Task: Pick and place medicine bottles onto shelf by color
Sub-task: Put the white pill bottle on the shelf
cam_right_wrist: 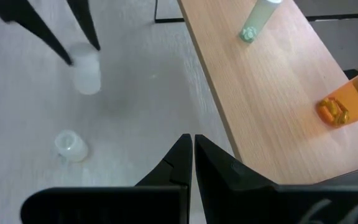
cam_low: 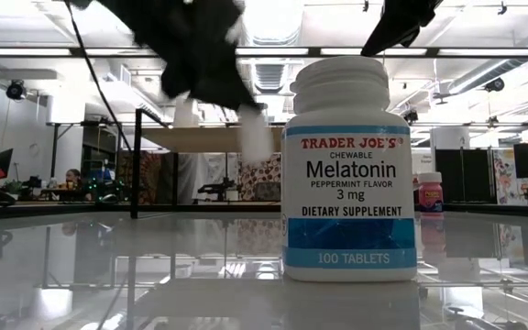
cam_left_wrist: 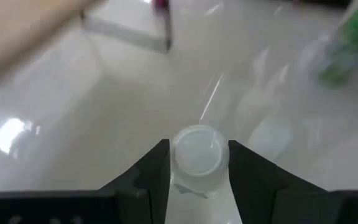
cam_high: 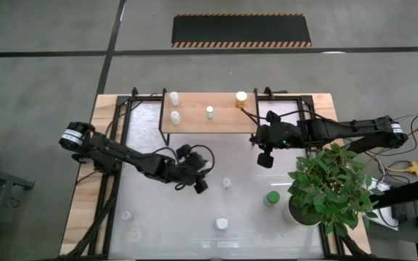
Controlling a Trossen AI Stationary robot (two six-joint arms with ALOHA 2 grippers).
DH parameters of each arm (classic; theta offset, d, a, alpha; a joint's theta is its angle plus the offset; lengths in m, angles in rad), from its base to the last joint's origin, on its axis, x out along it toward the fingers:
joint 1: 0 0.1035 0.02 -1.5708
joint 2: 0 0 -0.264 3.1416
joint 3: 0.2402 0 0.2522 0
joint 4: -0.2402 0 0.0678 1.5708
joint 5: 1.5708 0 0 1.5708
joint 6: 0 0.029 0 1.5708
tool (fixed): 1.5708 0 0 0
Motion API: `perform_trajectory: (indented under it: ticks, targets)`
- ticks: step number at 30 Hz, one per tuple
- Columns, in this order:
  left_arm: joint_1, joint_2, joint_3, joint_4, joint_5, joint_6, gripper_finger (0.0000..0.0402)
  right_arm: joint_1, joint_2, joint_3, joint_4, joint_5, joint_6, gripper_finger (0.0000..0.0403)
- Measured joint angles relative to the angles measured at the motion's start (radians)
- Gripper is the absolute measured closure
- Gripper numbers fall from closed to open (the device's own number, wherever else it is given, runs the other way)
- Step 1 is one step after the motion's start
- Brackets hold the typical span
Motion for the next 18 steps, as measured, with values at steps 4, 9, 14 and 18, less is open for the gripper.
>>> perform_trajectory:
  ticks: [4,9,14,18]
  targets:
    - [0.035,0.0,0.184,-0.211,-0.051,0.103,0.0283,0.0,0.0,0.0,0.0,0.0,0.0,0.0392]
    - [0.143,-0.002,0.34,-0.447,-0.153,0.114,0.0283,0.0,0.0,0.0,0.0,0.0,0.0,0.0392]
    - [0.249,-0.008,0.362,-0.499,-0.157,0.062,0.0283,0.0,0.0,0.0,-0.001,-0.001,0.001,0.0392]
    - [0.295,-0.008,0.362,-0.511,-0.139,0.063,0.0283,0.0,0.001,0.0,-0.001,-0.004,0.0,0.0392]
